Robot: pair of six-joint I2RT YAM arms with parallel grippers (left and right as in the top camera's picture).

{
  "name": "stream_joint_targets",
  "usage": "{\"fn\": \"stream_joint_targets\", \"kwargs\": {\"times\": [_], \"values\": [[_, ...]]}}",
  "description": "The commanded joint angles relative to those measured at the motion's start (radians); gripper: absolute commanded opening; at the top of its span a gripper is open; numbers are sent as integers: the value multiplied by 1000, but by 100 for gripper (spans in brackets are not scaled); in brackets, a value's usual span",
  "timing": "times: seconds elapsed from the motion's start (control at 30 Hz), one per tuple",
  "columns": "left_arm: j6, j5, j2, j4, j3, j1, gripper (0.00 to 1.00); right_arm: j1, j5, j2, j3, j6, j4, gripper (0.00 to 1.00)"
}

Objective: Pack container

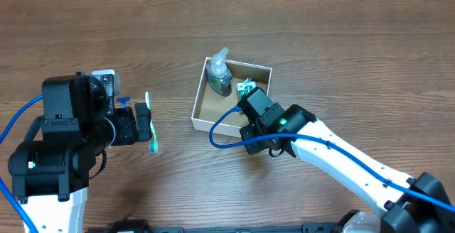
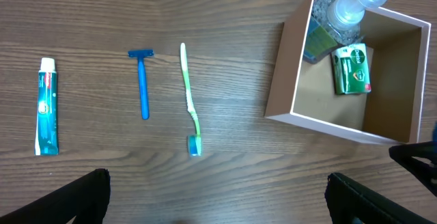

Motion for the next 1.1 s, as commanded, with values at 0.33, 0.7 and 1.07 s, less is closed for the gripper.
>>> {"fn": "stream_joint_targets", "kwargs": {"times": [0.33, 0.7, 1.07], "values": [[12, 18, 3, 2, 21, -6, 100, 3, 298, 13, -6, 144, 31, 5], [12, 18, 3, 0, 21, -6, 100, 3, 162, -16, -4, 175, -16, 5], [12, 18, 3, 2, 21, -6, 100, -101, 180, -393, 22, 315, -68, 100]]}}
